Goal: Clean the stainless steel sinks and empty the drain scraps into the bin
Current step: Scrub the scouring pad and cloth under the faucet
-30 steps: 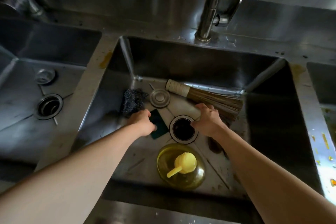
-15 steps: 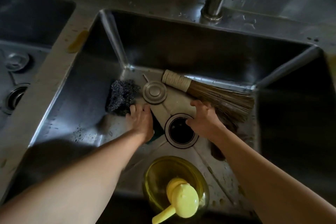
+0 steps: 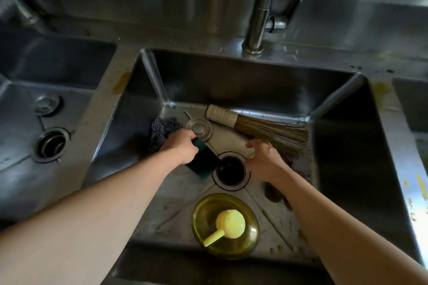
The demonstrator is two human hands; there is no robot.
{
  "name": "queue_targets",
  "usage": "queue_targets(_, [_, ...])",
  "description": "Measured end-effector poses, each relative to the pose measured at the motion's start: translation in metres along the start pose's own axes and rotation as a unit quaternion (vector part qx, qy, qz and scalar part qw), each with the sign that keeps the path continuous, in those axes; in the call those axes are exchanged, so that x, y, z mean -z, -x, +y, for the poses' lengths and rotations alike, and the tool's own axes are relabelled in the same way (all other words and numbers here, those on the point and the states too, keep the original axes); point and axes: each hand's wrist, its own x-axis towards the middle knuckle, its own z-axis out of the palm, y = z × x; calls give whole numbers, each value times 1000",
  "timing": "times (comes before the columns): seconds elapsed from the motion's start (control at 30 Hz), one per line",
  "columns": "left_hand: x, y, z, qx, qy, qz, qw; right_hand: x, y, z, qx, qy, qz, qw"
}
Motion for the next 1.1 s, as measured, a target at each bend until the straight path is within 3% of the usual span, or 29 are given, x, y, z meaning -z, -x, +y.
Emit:
queue_targets(0.13, [34,23,23,-23,86,17,996,21,26,-14,0,-40,14,999])
queue_targets(0.23, [57,42,41,-54,140,16,989,36,42,-29,-15,-141,27,990])
queue_targets(0.43, [89,73,67,-106,211,-12,972,67,72,-55,-29,-397,7,917])
queue_targets(0.67, [100,88,75,-80,303,-35,949,81,80,-63,6,-398,52,916])
queue_targets(0.9, [94,87,74,-24,372,-126,919,82,85,-68,28,-437,47,898])
queue_targets(1.1, [92,87,79,-31,310,-121,943,91,95,-71,34,-506,32,861])
